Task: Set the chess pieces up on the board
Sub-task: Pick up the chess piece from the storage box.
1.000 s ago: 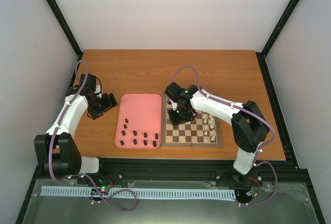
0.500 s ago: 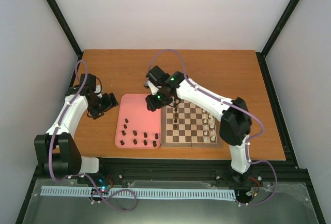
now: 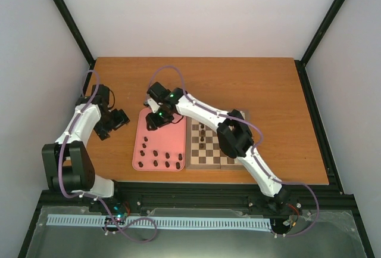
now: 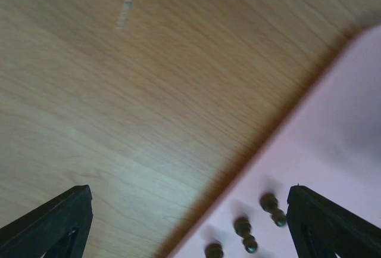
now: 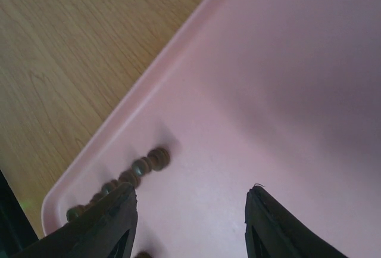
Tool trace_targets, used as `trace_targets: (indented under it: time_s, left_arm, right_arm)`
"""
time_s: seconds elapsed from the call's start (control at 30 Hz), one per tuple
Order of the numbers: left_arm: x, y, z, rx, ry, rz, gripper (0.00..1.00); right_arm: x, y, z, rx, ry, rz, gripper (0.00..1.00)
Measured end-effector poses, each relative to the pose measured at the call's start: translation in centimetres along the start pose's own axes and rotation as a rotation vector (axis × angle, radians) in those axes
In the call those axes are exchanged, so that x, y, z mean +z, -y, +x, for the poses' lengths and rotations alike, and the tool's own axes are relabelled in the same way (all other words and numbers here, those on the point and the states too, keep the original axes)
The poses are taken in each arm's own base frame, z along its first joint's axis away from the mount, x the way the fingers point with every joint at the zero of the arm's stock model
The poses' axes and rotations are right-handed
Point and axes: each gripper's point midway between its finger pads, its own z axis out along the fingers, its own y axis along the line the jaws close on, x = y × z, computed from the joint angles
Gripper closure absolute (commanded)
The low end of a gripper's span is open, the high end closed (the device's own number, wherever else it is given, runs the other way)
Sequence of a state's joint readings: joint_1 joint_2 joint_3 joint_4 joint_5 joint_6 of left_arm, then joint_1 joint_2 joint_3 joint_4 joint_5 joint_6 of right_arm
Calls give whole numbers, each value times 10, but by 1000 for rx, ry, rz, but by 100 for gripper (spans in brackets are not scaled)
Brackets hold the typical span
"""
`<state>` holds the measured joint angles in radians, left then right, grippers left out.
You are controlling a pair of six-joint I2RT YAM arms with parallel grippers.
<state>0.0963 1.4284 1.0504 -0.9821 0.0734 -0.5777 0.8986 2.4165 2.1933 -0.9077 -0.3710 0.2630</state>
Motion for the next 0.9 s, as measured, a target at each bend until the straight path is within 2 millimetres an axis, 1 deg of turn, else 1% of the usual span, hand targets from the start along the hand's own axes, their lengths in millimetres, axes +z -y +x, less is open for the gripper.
trace_targets:
  time_s: [0.13, 0.23, 0.33, 0.43, 0.67, 0.73, 0.83, 0.9]
  left_arm:
    - [2, -17, -7, -71, 13, -54, 0]
    - [3, -24, -10, -107, 17, -61, 0]
    - [7, -29, -7, -125, 4, -67, 0]
    - [10, -30, -4, -128, -8, -69, 0]
    - [11, -27, -4, -128, -11, -55, 0]
    - [11, -26, -4, -127, -11, -49, 0]
    - [12, -25, -4, -127, -12, -44, 0]
    - [12, -25, -4, -127, -12, -43, 0]
  right_arm:
    - [15, -12, -3, -19, -9, -31, 51]
    - [23, -21, -1, -33, -21, -47, 52]
    - [29, -29, 2, -45, -33, -57, 54]
    - [36, -32, 6, -48, -50, -64, 55]
    - [51, -29, 18, -40, -92, -59, 61]
    - [51, -29, 18, -39, -95, -58, 62]
    - [50, -31, 16, -42, -91, -60, 69]
    - [49, -32, 15, -46, -87, -64, 70]
